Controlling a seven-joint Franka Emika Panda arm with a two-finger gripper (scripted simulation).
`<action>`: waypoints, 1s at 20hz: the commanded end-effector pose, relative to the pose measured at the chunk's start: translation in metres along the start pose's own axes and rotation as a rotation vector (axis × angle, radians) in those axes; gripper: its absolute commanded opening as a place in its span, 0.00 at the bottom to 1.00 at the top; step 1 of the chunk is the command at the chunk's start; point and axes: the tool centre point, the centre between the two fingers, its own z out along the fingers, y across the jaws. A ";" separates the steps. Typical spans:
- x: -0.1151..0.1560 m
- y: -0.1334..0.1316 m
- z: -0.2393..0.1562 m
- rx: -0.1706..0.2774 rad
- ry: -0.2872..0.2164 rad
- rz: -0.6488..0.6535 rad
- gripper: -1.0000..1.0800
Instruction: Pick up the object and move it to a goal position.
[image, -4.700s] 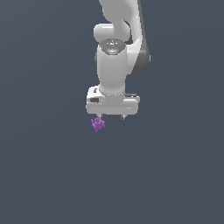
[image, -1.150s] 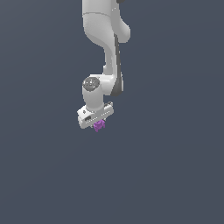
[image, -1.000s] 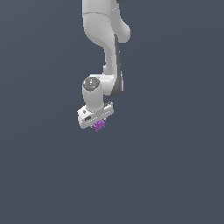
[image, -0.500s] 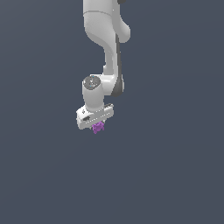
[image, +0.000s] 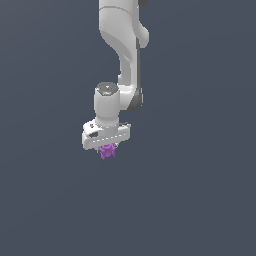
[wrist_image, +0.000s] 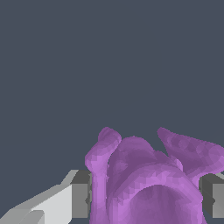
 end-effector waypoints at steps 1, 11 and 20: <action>0.014 0.011 -0.010 -0.044 0.028 0.039 0.00; 0.060 0.056 -0.056 -0.211 0.130 0.186 0.00; 0.089 0.092 -0.104 -0.355 0.215 0.311 0.00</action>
